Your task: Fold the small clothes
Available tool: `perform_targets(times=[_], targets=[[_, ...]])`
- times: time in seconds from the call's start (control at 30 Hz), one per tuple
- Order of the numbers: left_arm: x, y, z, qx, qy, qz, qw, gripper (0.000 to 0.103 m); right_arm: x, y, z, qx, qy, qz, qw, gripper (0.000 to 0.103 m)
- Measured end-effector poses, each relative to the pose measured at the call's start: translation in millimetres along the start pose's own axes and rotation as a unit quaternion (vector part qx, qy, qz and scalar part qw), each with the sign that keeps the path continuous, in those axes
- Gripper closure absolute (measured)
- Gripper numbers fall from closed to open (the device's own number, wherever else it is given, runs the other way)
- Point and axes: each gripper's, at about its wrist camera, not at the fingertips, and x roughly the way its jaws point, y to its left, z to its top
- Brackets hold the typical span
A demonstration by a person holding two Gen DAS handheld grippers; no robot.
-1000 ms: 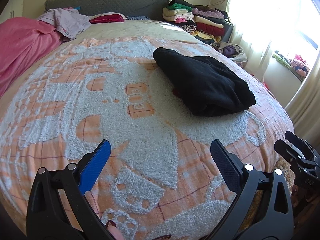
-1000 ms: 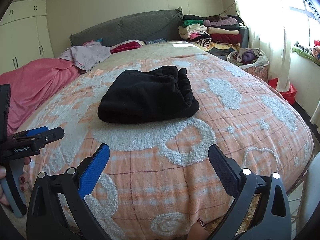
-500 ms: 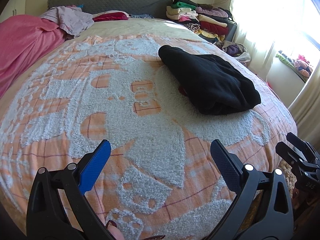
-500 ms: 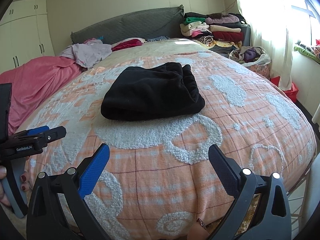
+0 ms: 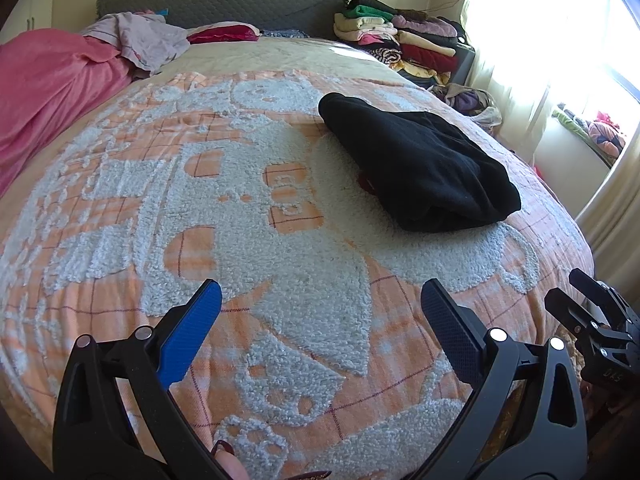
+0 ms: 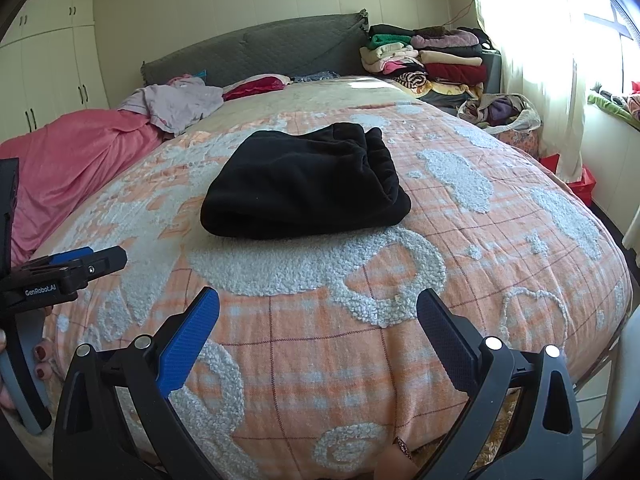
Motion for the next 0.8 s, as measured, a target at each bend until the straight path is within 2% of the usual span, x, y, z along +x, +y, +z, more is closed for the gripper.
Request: perform_targets(times=[0.8], targets=[[0.3, -0.3, -0.9, 0.0, 0.004, 0.002, 1.0, 0.01, 0.1, -4.4, -1.1, 0.004, -0.003, -0.004, 1.0, 0.005]])
